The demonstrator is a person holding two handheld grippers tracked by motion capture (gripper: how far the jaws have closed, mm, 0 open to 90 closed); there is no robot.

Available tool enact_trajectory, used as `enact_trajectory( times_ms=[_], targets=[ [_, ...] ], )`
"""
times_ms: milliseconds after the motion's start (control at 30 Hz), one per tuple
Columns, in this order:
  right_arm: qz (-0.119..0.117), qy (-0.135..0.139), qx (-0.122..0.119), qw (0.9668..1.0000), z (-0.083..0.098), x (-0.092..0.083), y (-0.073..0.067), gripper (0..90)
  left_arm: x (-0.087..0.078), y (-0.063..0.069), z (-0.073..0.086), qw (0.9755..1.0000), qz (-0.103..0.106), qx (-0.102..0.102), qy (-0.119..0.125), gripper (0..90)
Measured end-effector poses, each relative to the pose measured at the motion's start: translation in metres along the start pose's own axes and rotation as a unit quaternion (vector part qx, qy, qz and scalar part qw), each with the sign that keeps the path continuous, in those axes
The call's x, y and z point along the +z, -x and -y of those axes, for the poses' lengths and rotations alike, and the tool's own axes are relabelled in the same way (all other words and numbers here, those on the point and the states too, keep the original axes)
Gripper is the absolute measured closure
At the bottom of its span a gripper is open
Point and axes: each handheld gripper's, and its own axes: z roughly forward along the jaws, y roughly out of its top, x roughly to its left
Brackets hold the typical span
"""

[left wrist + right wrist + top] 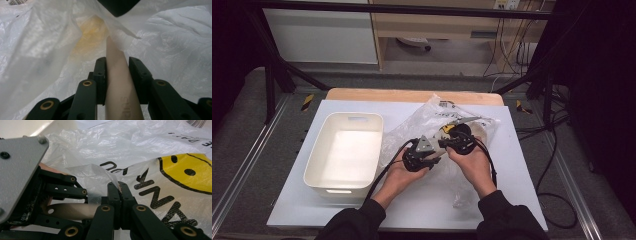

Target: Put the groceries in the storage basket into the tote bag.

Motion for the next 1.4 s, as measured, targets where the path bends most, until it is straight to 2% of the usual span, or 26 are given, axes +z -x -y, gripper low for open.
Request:
enact_trajectory(
  times_ms=[267,433,667,1067,1400],
  targets=[
    [0.001,-0.004,0.0,1.0,0.003,0.001,0.002,90.0,0.005,-0.004,0.002,1.0,0.002,-0.005,0.002,68.9],
    [0.002,-0.004,0.003,1.0,0.005,0.0,0.005,90.0,0.009,-0.005,0.001,0.9999,-0.002,0.012,0.003,68.9],
    [0.001,-0.007,0.003,1.0,0.007,0.001,0.006,90.0,0.012,-0.008,-0.002,0.9999,-0.004,0.01,0.003,68.9],
    [0.003,-0.011,0.005,0.9999,0.008,0.0,0.008,90.0,0.018,-0.017,-0.001,1.0,-0.003,-0.005,0.004,68.9],
    [0.004,-0.013,0.006,0.9999,0.009,0.0,0.01,90.0,0.021,-0.022,-0.002,1.0,-0.002,0.002,0.006,68.9]
  ],
)
